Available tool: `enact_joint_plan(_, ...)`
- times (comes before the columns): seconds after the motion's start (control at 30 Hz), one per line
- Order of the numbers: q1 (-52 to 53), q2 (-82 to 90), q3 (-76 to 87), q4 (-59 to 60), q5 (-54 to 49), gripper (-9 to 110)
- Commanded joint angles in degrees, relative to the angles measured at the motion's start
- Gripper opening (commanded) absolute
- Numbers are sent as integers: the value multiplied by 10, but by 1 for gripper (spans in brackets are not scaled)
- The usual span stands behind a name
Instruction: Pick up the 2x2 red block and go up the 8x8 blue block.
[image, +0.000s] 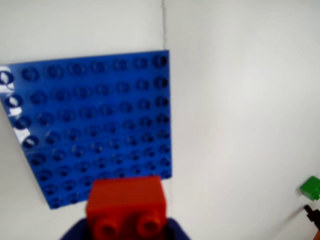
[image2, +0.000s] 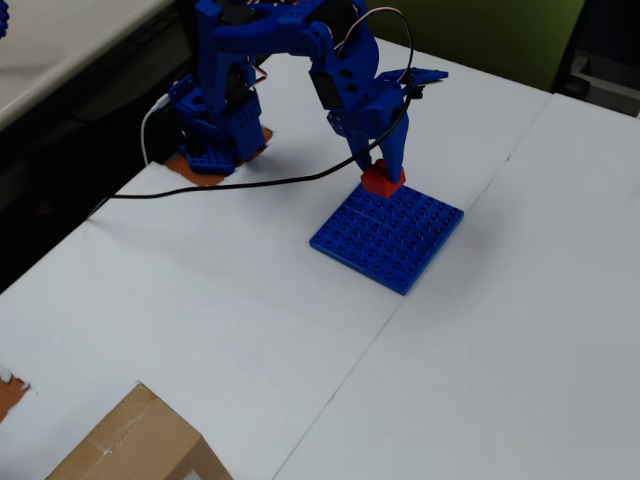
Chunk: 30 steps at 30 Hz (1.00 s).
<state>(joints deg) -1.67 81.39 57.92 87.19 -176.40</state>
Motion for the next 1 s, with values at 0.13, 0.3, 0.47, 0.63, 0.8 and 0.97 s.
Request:
enact_joint_plan(0.13,0,37,4,-17,-142,0)
enact_joint_plan(0.3,1,37,4,-17,-142,0)
enact_joint_plan(0.47,2,39,4,-12,-142,0)
enact_joint_plan(0.63,3,40,4,-12,-137,0)
enact_joint_plan(0.8,4,40,4,-12,-136,0)
enact_joint_plan(0.97,4,40,4,-12,-135,0)
